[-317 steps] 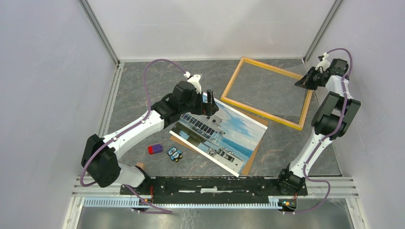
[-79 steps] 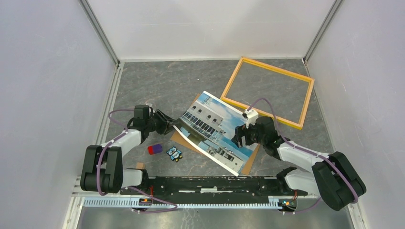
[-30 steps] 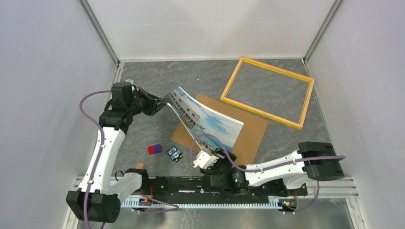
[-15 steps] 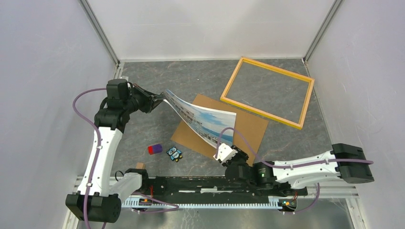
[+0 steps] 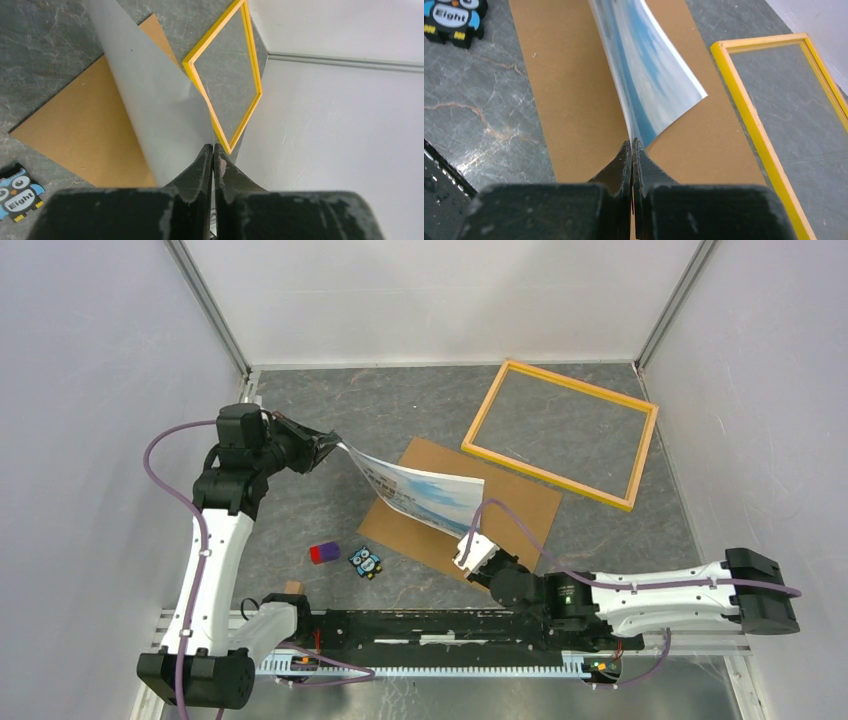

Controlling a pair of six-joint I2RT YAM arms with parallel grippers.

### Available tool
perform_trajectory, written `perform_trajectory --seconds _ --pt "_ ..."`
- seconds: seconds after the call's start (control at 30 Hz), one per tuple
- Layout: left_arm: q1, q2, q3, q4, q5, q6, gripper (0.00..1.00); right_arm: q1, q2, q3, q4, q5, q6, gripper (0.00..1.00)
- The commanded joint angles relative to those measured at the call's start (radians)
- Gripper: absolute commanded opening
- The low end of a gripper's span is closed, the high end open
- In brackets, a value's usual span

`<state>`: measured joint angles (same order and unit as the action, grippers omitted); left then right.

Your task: Put the photo into the frame

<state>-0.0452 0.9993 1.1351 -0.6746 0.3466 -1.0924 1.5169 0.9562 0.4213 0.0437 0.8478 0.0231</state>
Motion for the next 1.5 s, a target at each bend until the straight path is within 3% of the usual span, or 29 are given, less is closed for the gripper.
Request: perform_trajectory --seconds 0.0,0.23,0.4,0.6,0.9,1.07,1.33,1.47 --pt "0.006 -0.043 0.077 0.047 -0.032 0.099 0.23 -0.044 -0.06 0.087 0.028 -0.078 -0.051 0.0" --pt "0.006 -0.098 0.144 0.028 -0.106 0.284 0.99 -0.271 -0.054 0.273 -0.135 -0.37 0.037 0.0" --pt "0.007 -0.143 0.238 -0.009 -0.183 0.409 1.0 -0.464 0.07 0.546 -0.369 -0.59 0.102 0.0" --pt "0.005 -0.157 0.328 -0.029 -0.204 0.47 1.0 -0.728 0.246 0.826 -0.519 -0.99 0.153 0.0" --pt "0.006 -0.093 0.407 -0.046 -0.168 0.449 1.0 -1.12 0.463 0.952 -0.565 -1.576 0.273 0.0" --pt "0.006 0.024 0.456 -0.046 -0.128 0.428 1.0 -1.139 0.481 0.944 -0.618 -1.554 0.23 0.0" --pt "0.005 0.137 0.46 0.018 -0.012 0.421 1.0 -1.337 0.632 0.932 -0.6 -1.652 0.233 0.0" --pt "0.002 0.162 0.362 0.118 0.067 0.375 1.0 -1.438 0.793 1.052 -0.772 -1.666 0.087 0.0"
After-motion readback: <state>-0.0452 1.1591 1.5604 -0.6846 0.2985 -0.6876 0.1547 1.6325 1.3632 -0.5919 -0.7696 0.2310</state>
